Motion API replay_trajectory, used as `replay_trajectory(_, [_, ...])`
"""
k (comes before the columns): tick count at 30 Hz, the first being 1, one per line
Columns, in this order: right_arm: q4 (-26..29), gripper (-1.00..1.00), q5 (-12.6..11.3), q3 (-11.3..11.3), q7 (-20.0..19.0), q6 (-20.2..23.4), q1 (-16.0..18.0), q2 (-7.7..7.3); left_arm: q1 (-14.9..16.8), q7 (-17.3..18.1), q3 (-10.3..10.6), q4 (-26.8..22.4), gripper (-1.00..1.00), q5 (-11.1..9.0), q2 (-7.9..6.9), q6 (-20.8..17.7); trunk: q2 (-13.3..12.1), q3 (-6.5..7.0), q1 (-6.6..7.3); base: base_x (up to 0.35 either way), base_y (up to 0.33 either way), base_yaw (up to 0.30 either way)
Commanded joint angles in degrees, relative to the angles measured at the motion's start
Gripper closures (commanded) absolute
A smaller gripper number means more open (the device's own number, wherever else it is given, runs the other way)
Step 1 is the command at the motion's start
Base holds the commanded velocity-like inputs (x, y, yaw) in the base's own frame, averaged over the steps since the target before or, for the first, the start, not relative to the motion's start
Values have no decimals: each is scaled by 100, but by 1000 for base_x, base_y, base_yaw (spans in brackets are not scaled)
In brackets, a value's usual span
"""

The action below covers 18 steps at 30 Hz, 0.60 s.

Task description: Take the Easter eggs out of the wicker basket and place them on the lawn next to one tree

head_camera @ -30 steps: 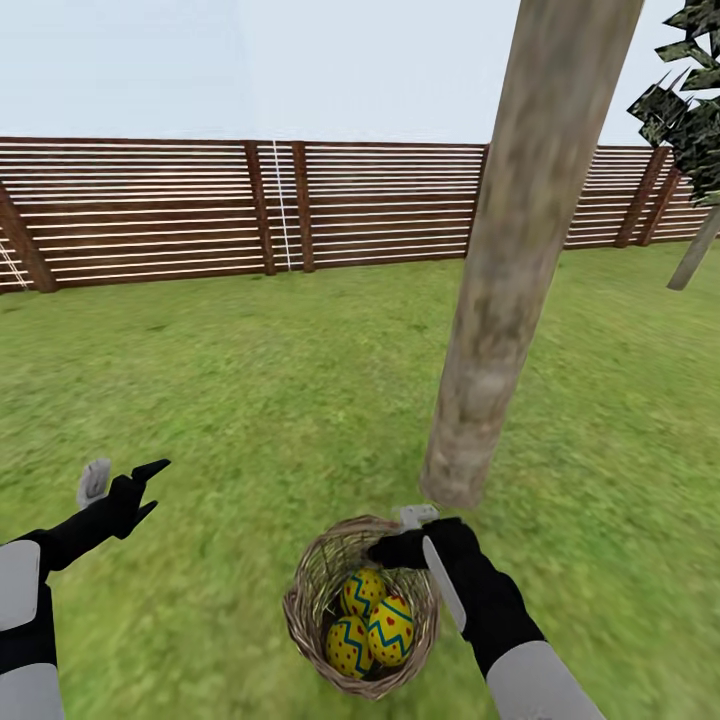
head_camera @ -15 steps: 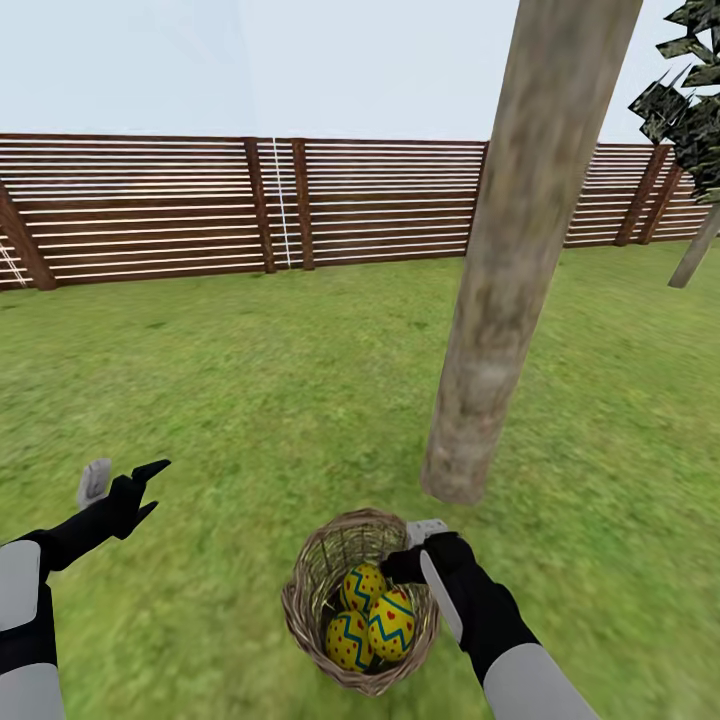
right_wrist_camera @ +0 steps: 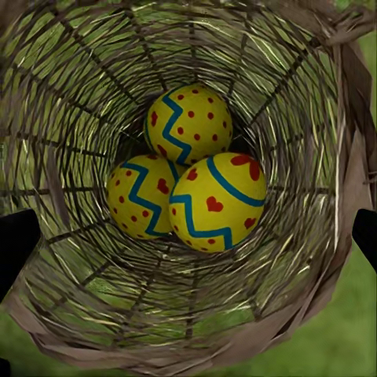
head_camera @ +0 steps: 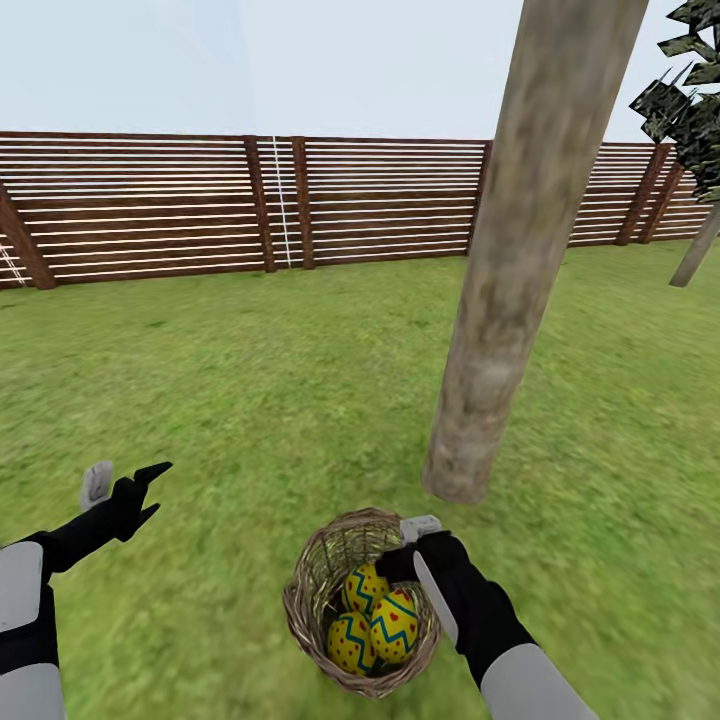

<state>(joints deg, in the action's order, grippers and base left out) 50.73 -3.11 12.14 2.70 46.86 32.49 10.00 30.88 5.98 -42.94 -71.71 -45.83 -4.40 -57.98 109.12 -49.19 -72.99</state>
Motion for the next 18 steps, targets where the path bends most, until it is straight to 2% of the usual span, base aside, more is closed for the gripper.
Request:
replay_trajectory(1, [6, -100, -32, 6, 27, 28, 3, 0, 6, 61, -15, 76, -100, 48, 1, -28, 2, -5, -1, 225, 194, 0])
replay_trajectory(4, [7, -100, -33, 1, 29, 37, 3, 0, 6, 61, -17, 255, -100, 8, -6, -24, 2, -5, -1, 243, 228, 0])
replay_trajectory(8, [4, -100, -73, -1, 29, 47, 3, 0, 6, 60, -13, 291, -100, -134, -8, -21, 2, -5, -1, 88, 84, 0])
replay_trajectory(9, [-19, -100, -545, -1, 39, 61, 1, 0, 6, 57, -12, 278, -100, -162, -10, -20, 2, -5, -1, 10, 10, 0])
replay_trajectory(10, [-35, -100, -835, -2, 83, 69, -2, 0, 6, 59, -11, 276, -100, -166, -11, -20, 2, -5, -1, 5, 5, 0])
replay_trajectory(11, [-42, -100, -980, -2, 155, 70, -4, 0, 6, 58, -12, 271, -100, -170, -11, -20, 42, -23, -23, 3, 3, 0])
replay_trajectory(12, [-49, -100, -1138, -2, 410, 66, -5, 0, 6, 57, -10, 282, -100, -174, -13, -20, 82, -41, -45, 1, 1, 0])
replay_trajectory(14, [-56, -100, -1240, -2, 775, 57, -5, 0, 6, 56, -6, 297, -100, -175, -16, -20, 163, -77, -89, 0, 0, 0])
replay_trajectory(17, [-61, -100, -1454, -2, 997, 46, -6, 0, 6, 54, -4, 308, -100, -174, -16, -20, 283, -131, -155, 0, 0, 0])
replay_trajectory(18, [-64, -100, -1627, -2, 1051, 41, -6, 0, 6, 56, -4, 313, -100, -176, -16, -20, 323, -149, -177, 0, 0, 0])
